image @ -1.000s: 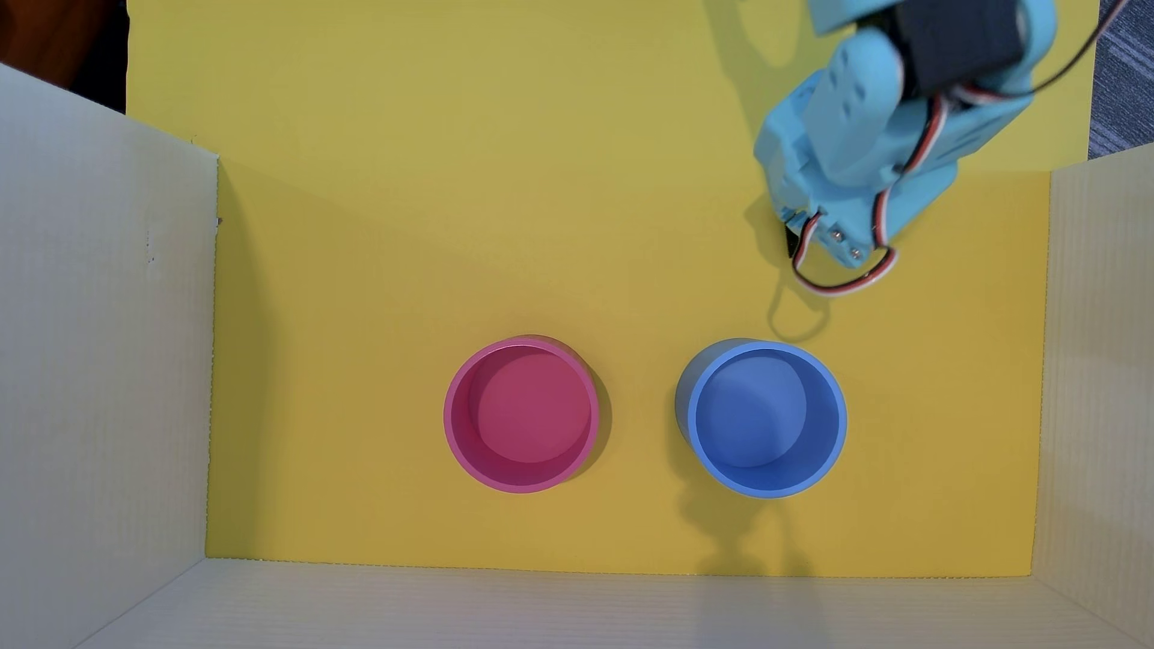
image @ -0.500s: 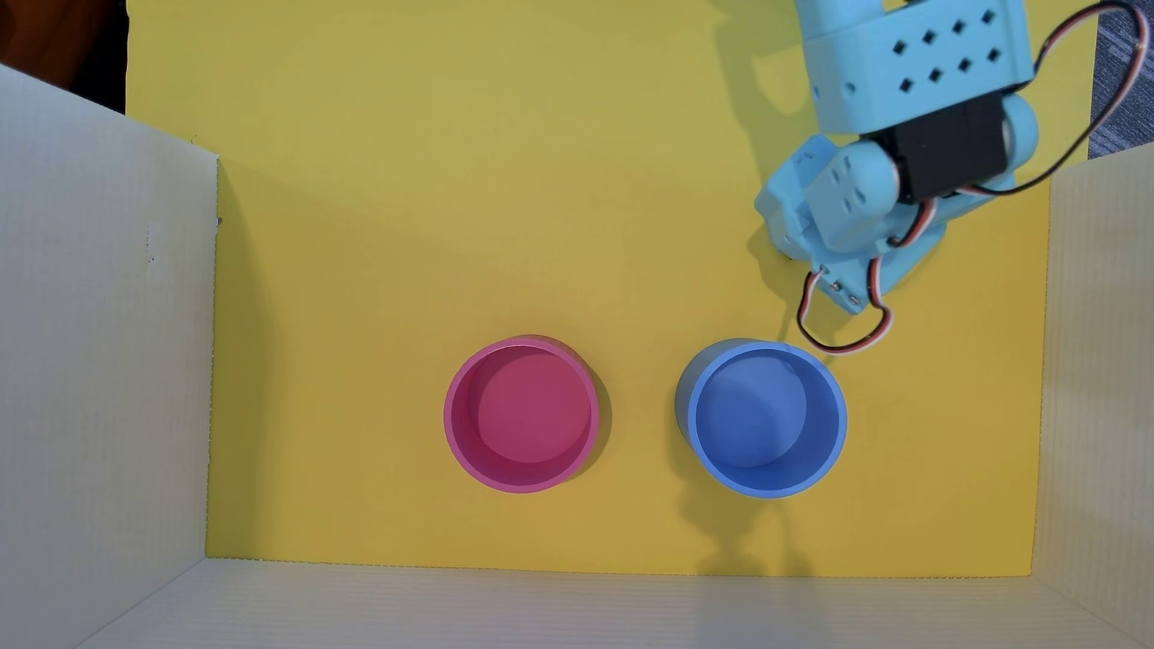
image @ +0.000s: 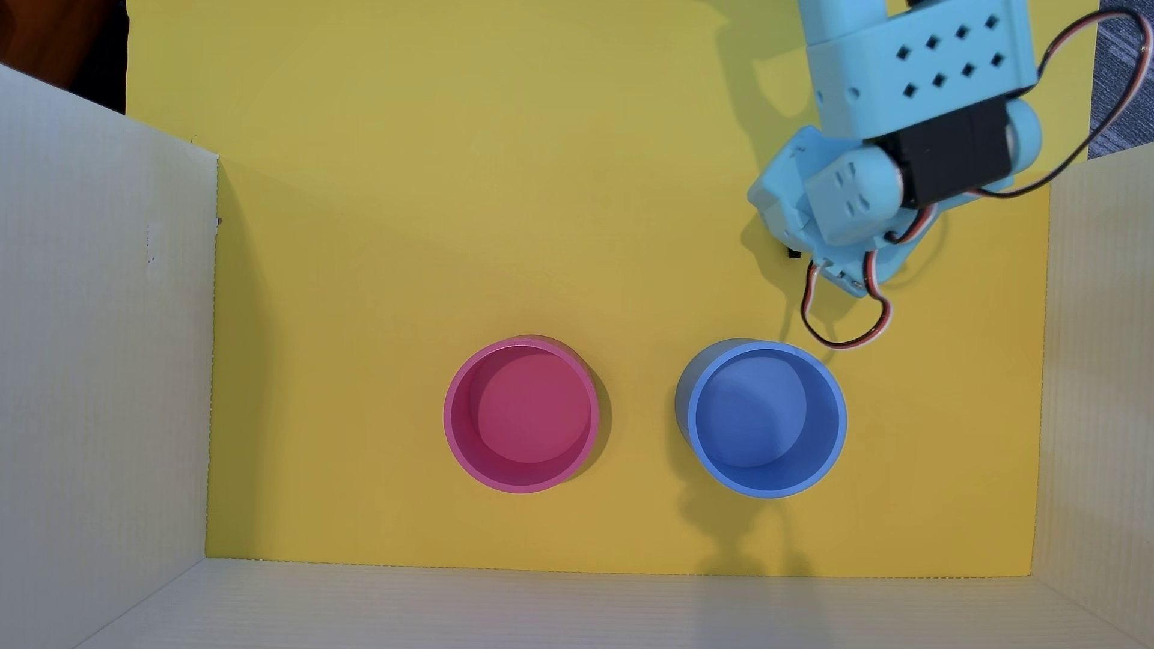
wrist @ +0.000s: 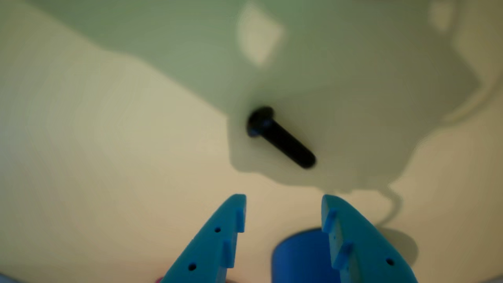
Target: Pick up the bolt and place it in the pink box
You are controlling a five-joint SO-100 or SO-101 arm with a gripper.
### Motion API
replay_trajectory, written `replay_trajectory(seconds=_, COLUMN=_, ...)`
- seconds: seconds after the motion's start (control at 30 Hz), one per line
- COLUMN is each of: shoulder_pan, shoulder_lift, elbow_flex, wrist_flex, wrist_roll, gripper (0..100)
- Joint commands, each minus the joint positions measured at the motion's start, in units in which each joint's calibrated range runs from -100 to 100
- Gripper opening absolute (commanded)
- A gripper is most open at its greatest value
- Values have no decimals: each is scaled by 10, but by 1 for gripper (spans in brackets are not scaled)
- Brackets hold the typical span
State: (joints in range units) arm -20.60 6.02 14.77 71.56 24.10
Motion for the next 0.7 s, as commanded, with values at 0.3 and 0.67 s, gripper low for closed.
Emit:
replay_trajectory(seconds=0.3, shoulder_pan=-6, shoulder_lift=-3, elbow_flex=54, wrist_flex=-24, wrist_roll=12, gripper=14)
replay_trajectory(seconds=0.67, shoulder_pan=-10, shoulder_lift=-3, elbow_flex=65, wrist_flex=-51, wrist_roll=15, gripper=14)
